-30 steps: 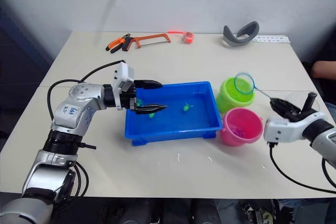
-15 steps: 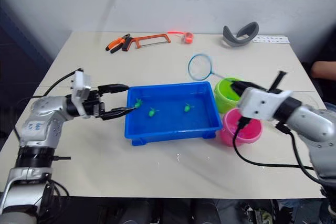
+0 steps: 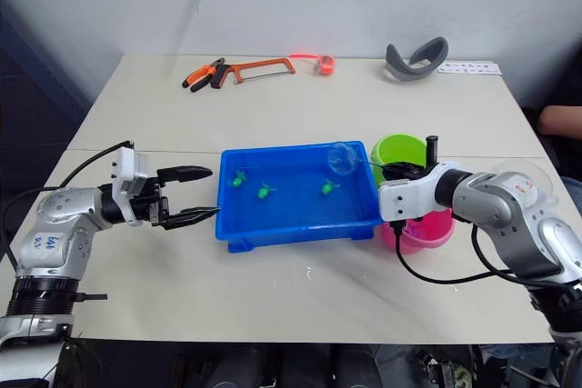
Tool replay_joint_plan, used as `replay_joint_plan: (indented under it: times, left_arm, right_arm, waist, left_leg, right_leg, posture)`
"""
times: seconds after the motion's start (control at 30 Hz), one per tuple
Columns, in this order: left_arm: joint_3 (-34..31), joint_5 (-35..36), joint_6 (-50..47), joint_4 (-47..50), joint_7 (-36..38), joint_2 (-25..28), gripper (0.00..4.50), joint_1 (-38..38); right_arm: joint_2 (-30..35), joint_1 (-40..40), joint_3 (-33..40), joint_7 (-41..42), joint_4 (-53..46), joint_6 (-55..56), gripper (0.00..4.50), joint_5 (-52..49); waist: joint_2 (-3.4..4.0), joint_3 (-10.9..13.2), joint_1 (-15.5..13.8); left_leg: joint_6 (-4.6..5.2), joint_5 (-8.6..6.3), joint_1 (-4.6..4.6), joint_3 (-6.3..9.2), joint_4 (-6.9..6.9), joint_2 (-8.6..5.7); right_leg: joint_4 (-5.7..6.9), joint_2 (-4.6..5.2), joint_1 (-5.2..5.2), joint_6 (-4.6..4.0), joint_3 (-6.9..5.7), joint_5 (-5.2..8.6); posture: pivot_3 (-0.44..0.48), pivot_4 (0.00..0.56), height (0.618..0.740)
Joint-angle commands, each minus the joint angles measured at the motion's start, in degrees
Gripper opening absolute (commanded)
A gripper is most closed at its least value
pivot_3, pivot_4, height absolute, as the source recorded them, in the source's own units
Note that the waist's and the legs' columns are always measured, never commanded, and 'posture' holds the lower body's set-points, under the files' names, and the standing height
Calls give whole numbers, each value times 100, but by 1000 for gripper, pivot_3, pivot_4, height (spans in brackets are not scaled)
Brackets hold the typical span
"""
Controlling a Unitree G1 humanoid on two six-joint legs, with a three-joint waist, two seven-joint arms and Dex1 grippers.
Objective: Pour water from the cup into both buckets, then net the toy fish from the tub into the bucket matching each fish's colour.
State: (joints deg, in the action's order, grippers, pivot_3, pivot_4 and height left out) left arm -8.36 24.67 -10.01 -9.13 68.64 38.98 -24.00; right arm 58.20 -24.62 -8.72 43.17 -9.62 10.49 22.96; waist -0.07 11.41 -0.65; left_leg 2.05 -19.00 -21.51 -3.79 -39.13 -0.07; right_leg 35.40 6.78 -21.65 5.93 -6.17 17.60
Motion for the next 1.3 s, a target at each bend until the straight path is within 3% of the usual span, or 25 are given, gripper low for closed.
replay_joint_plan:
  times: [0.03,0.3,0.57,0.77,0.9,1.03,1.3]
  left_arm:
    - [-118,120,-22,264,-20,94,4423,45]
    - [-156,383,-191,438,202,180,4423,39]
    - [-91,391,-246,482,225,182,4423,-11]
    - [-47,351,-220,415,282,177,4423,-110]
    - [-64,339,-185,357,295,173,4423,-137]
    - [-72,347,-163,324,328,163,4423,-153]
    - [-17,493,-359,284,209,-75,4423,-487]
  right_arm:
    - [-60,-152,-24,202,-25,129,0,-80]
    - [-325,-8,-68,977,-382,-751,0,-571]
    - [-1472,199,519,1086,-1610,-4113,0,-2179]
    - [-1813,121,1079,1159,-2145,-6433,0,-3417]
    - [-1694,185,1206,1062,-2334,-6742,0,-3732]
    - [-1886,226,1778,947,-2517,-7140,0,-4378]
    - [-1751,888,2898,745,-3081,-6778,0,-5143]
  waist:
    - [0,0,20]
    - [0,0,74]
    - [0,0,69]
    - [0,0,60]
    - [0,0,68]
    - [0,0,68]
    - [-1,0,33]
  left_leg:
    - [0,0,0,0,0,0]
    - [0,0,0,0,0,1]
    - [-2,-1,0,3,-1,5]
    - [0,-2,-1,9,0,-4]
    - [6,-6,-2,11,3,-14]
    - [8,-7,-2,9,7,-15]
    - [10,-8,-4,9,7,-20]
  right_leg:
    - [0,0,0,0,0,0]
    - [1,1,0,0,0,0]
    - [3,4,1,0,0,0]
    - [4,43,1,-2,-15,1]
    - [5,61,1,-2,-24,1]
    - [3,61,-1,-2,-27,1]
    - [1,62,0,-1,-28,1]
  posture:
    - [0,150,740]
    - [0,150,740]
    - [0,150,740]
    - [0,150,740]
    - [0,150,740]
    - [0,150,740]
    - [0,150,740]
